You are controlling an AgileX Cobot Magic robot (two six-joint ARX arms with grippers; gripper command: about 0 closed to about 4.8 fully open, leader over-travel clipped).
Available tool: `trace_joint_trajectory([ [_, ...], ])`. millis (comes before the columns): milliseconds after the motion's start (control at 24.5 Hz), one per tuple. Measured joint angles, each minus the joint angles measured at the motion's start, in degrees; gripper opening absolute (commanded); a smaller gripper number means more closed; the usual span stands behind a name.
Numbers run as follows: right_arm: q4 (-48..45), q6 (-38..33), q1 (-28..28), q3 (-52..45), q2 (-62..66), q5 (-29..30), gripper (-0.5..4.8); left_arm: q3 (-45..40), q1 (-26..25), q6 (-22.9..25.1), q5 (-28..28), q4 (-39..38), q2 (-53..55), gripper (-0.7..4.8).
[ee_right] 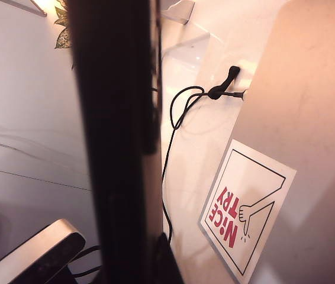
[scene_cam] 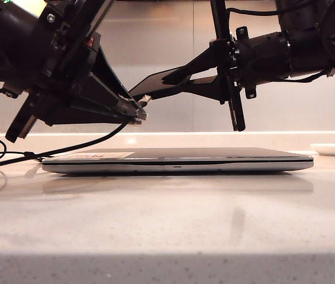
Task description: Pick up the charging cable and the phone, plug the charging cable into the charging port on the phone, and finally place them back on the table.
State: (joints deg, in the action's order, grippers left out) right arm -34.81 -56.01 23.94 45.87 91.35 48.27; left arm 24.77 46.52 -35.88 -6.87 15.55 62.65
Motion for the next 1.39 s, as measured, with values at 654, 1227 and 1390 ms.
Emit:
trace_joint_trajectory([
  [654,0.2,1.3,1.0,0.0,0.0,0.2,-0.05,0.0,0.0,0.0,0.0,0.0,0.0,-0.07],
  [1227,0.9,3.4,1.1,0.1,0.0,-1.0,-0.05,0.0,0.0,0.3,0.0,1.2,0.0,1.71],
  [1390,0.9,3.4,0.8,0.1,0.0,-2.8,-0.05,0.1,0.0,0.4,0.0,1.2,0.0,1.83],
])
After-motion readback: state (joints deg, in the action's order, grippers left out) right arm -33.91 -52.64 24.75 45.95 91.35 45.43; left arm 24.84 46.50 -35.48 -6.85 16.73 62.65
